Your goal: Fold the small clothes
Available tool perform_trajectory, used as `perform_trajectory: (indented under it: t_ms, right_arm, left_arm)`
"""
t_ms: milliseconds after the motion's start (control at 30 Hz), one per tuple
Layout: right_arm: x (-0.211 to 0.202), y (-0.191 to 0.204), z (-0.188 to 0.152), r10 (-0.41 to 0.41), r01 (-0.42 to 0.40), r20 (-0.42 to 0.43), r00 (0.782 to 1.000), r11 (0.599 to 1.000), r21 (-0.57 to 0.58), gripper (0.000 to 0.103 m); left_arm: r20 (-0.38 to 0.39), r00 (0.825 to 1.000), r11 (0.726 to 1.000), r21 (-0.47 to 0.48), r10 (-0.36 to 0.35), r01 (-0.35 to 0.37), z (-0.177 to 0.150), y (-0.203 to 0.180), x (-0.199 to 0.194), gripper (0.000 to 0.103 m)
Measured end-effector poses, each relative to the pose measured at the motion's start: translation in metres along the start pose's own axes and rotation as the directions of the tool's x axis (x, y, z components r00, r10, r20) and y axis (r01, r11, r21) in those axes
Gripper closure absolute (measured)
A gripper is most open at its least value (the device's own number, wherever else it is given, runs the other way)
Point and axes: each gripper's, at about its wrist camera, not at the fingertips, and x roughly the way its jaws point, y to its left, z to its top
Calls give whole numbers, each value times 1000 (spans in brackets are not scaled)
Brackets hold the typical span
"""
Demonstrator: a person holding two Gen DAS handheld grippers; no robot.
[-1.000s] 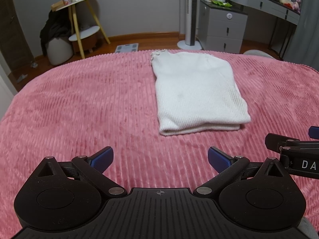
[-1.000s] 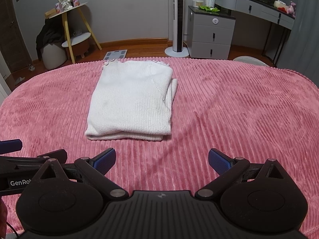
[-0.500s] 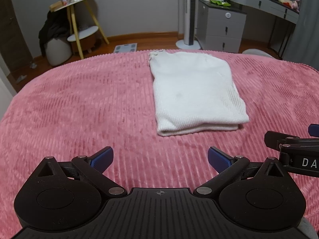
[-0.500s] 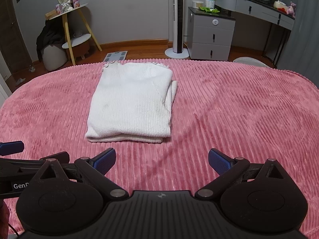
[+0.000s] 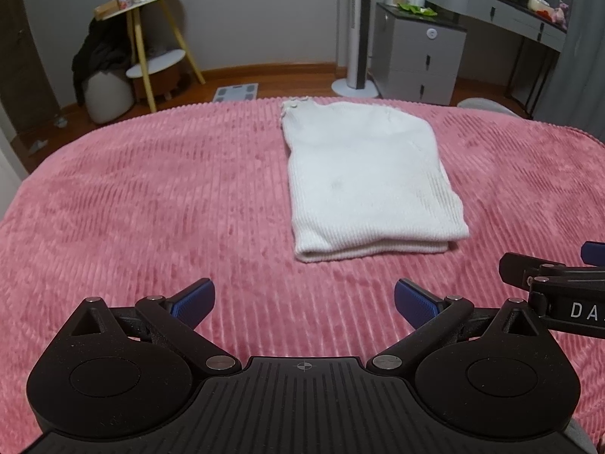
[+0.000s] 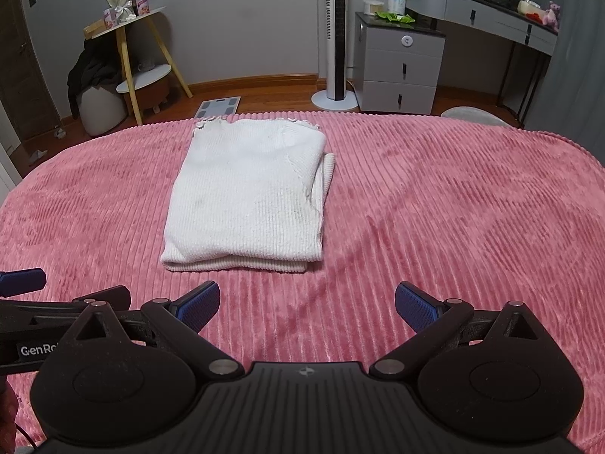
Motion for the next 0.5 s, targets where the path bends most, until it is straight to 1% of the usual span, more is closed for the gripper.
perform_trajectory:
  t_ms: [500]
  right_arm:
    - [2,-2,-1,-3,3,-4,1000,1000,2,4]
  left_arm:
    - [-10,1000,1000,18,8,-8,-2,-4,3,0]
